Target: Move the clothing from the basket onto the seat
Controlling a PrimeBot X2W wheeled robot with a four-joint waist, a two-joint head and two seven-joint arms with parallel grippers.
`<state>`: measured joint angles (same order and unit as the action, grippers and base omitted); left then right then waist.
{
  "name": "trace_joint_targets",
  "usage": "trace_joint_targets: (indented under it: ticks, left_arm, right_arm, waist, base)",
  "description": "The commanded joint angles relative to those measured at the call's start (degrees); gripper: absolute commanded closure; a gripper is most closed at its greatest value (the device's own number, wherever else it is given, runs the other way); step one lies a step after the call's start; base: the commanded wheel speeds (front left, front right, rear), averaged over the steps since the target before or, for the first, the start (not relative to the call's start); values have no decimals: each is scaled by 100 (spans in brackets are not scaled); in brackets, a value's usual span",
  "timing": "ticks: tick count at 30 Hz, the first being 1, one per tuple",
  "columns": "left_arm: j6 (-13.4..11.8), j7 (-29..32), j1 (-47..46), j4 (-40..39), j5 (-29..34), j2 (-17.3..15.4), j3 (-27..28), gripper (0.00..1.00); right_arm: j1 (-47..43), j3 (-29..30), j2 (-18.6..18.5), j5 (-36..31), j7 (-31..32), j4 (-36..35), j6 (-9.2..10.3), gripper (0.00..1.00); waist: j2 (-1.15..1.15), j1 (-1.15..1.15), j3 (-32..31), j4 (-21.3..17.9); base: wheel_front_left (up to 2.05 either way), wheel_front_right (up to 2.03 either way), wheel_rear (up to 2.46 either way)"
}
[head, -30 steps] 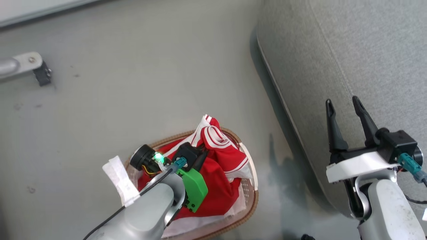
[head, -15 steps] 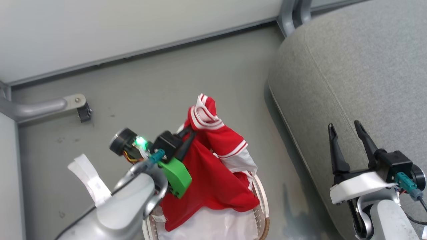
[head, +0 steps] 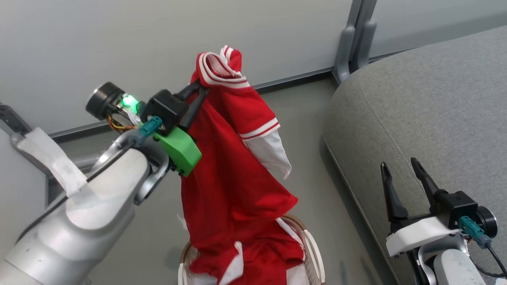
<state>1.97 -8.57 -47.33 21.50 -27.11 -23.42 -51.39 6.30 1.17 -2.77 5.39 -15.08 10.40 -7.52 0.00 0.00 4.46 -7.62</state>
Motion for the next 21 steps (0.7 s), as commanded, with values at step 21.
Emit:
trace_joint_targets:
  ticks: [21]
  left_arm:
    - [170,477,-1250,132,-232,-205,375,100]
  right_arm:
    - [-125,-423,-20,-10,-14,0,6,0]
  waist:
    - [0,0,-344,-128]
  base:
    - [0,0,0]
